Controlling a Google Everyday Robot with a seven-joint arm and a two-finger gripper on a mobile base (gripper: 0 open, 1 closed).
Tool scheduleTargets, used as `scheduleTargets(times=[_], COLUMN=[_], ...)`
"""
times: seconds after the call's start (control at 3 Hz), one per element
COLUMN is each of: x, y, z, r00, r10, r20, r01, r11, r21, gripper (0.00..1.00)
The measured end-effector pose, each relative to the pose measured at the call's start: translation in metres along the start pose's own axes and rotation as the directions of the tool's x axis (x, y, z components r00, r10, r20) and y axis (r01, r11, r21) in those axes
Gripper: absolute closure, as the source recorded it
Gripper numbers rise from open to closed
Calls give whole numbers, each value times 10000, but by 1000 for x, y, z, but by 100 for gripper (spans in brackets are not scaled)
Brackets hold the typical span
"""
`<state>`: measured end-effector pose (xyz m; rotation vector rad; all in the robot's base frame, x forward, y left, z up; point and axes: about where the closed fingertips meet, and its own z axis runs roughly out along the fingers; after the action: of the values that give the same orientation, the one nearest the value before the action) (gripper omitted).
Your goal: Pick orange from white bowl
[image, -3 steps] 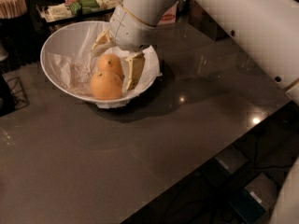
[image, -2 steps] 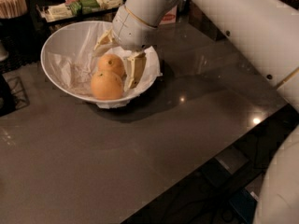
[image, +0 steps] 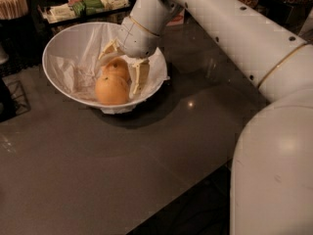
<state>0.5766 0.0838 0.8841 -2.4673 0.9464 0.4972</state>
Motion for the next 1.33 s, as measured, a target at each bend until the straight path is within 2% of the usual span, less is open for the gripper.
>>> scheduleTargets(times=[0.33, 0.67, 1.0, 1.33], x=[9, 9, 3, -18], y=[-17, -17, -21, -18], z=[12, 12, 14, 9], r00=[9997, 9997, 9998, 9998], r10=[-127, -128, -155, -141], r20=[215, 213, 143, -156], r01=[129, 130, 156, 139], r11=[9999, 9999, 9998, 9998], r21=[-104, -103, -77, -115], gripper=[31, 28, 25, 23])
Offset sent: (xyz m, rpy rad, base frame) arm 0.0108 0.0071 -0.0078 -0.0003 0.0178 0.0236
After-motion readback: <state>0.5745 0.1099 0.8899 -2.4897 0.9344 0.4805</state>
